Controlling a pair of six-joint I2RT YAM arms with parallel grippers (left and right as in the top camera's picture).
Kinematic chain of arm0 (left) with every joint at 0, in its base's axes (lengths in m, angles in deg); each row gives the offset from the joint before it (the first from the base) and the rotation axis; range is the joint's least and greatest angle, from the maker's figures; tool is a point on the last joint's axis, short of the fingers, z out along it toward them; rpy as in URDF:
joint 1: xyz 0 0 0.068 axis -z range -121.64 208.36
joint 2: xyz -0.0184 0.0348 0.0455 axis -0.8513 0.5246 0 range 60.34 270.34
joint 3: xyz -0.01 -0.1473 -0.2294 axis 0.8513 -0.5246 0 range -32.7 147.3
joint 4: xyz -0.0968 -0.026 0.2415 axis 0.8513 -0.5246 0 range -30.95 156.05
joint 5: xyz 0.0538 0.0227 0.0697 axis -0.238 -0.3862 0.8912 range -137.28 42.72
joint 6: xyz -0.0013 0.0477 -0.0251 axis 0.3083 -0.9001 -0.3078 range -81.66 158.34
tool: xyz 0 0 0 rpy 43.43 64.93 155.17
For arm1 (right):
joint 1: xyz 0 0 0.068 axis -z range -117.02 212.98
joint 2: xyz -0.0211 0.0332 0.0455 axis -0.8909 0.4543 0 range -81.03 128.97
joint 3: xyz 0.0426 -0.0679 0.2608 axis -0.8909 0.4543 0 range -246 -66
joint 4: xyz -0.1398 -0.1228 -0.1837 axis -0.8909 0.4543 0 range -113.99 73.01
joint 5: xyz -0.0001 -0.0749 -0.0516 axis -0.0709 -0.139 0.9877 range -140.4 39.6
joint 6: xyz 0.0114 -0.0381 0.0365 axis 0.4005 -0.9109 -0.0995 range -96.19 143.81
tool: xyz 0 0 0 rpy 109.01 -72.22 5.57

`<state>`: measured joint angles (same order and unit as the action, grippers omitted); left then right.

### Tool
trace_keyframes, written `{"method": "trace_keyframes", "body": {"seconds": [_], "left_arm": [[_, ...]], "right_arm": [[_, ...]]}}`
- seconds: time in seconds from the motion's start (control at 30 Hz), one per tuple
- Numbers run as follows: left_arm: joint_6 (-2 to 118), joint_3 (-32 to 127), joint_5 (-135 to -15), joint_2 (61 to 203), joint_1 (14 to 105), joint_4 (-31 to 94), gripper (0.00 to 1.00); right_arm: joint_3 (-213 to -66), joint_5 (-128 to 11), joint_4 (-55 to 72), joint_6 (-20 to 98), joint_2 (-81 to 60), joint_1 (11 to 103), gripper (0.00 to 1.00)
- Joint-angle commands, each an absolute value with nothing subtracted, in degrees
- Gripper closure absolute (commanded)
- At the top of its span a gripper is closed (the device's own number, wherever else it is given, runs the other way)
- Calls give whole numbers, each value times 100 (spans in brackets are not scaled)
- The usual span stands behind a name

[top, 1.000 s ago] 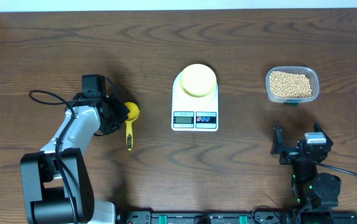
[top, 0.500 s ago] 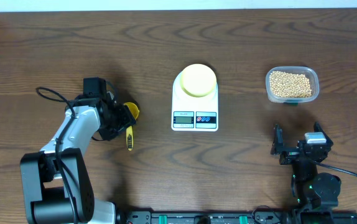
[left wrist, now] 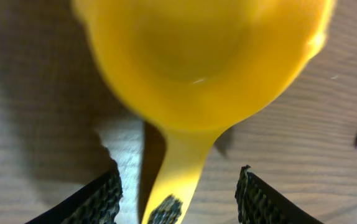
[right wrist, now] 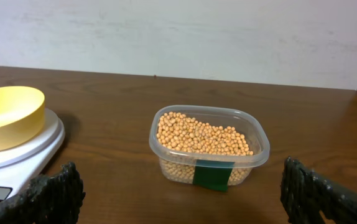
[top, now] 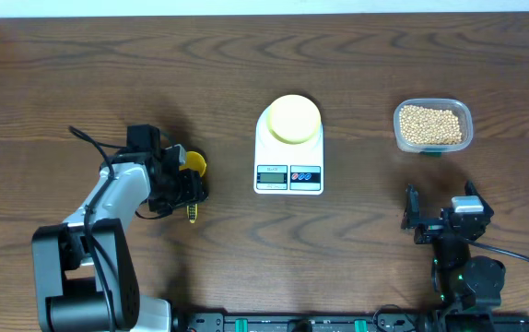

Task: Scoop item into bowl and weigh 50g on scale

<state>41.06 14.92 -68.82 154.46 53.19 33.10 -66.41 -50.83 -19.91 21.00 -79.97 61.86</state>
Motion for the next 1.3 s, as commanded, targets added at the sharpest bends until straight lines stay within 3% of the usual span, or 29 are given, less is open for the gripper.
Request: {"method": "trace_keyframes", "body": {"seconds": [0.0,0.1,0.2,0.33,0.73,0.9,1.27], "left_arm": [[3809,1238,-7079,15516,5304,3531,38],[3791,1114,-7079,15516,5304,3697,43],[3796,1074,-7083,15516,5304,3721,57],[3796,1074,-7081,15516,5304,3723,59],[3815,1074,-7068,15516,5301,3835,88],[3859,1083,-7184,15510,5301,3831,92],[4364,1271,-8720,15180,5299,3831,93]], "right_arm": [[-6632,-5074,-1963,2030,-7990,6216,1],[-6632,-5074,-1963,2032,-7990,6216,1],[-6632,-5074,-1963,2032,-7990,6216,1],[-6632,-5074,-1963,2030,-7990,6216,1],[-6632,-5074,-1963,2030,-7990,6216,1],[-6632,-5074,-1963,2030,-7990,6216,1],[-6632,-5074,-1963,2032,-7990,6216,1]]}}
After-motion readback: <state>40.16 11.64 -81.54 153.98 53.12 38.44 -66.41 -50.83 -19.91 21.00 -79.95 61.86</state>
